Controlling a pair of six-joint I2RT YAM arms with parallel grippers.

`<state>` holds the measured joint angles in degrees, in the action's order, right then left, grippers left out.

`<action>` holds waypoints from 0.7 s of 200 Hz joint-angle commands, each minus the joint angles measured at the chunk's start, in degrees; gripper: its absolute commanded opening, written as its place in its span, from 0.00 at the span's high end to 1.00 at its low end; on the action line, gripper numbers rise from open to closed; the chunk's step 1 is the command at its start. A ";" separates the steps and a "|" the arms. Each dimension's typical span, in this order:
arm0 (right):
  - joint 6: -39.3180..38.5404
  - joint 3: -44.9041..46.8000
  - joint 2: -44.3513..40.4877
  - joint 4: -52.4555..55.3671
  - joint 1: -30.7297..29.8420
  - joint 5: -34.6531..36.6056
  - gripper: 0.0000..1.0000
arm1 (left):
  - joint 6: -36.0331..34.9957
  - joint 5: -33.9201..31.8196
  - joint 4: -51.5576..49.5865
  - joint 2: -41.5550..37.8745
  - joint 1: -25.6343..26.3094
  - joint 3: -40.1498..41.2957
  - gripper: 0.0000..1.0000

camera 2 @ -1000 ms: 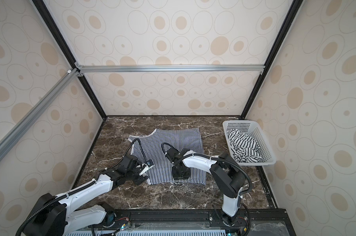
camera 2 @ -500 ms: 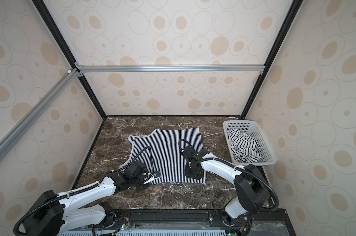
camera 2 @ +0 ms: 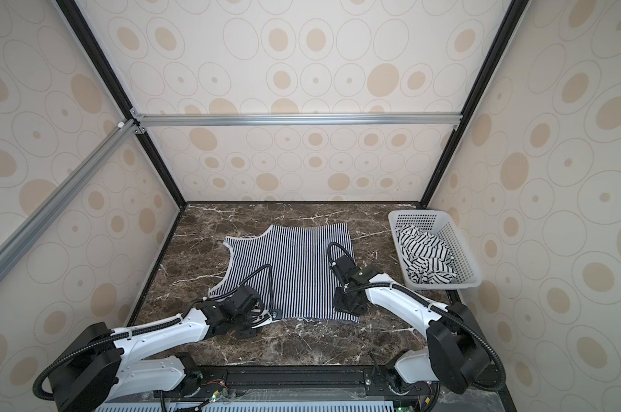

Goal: Fold and stack tank tops
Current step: Fold the tank top at the center of the table.

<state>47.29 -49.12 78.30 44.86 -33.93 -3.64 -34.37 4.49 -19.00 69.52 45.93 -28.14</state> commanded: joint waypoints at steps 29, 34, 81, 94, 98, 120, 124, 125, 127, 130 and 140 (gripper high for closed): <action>0.49 1.61 -0.79 0.05 0.86 -0.14 0.62 | -1.77 -0.12 0.26 2.17 0.65 -1.30 0.63; 0.47 1.83 -0.84 -0.08 0.93 -0.14 0.62 | -1.81 0.05 0.28 2.34 0.68 -1.38 0.64; 0.45 3.33 -1.45 -1.18 1.74 -0.77 0.62 | -2.27 -0.10 0.07 3.79 0.74 -1.91 0.67; 0.35 3.41 -1.40 -1.34 1.85 -0.84 0.62 | -2.49 -0.57 -0.07 4.84 0.77 -2.09 0.68; 0.27 3.42 -1.42 -1.35 1.93 -0.84 0.62 | -2.59 -0.81 -0.05 5.14 0.81 -2.09 0.68; 0.09 3.68 -1.62 -1.30 2.20 -1.01 0.62 | -3.18 -3.08 0.46 6.73 0.78 -1.84 0.69; 0.07 3.76 -1.73 -1.27 2.33 -0.94 0.62 | -3.28 -3.31 0.33 6.94 0.79 -1.90 0.70; 0.03 3.81 -1.78 -1.27 2.36 -0.93 0.62 | -3.26 -3.33 0.26 6.99 0.81 -1.91 0.70; -0.04 3.85 -1.82 -1.22 2.37 -0.93 0.62 | -3.27 -3.34 0.17 7.07 0.80 -1.92 0.70; 0.05 3.90 -1.96 -1.19 2.46 -0.93 0.62 | -3.25 -3.39 -0.05 7.16 0.79 -1.98 0.70; -0.09 4.11 -2.38 -0.93 2.79 -0.93 0.62 | -3.25 -3.10 -0.60 7.13 0.85 -2.09 0.71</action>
<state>47.18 -46.11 77.65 43.03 -31.97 -4.54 -35.51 3.25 -15.84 74.67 46.24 -30.52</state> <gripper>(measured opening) 0.384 0.294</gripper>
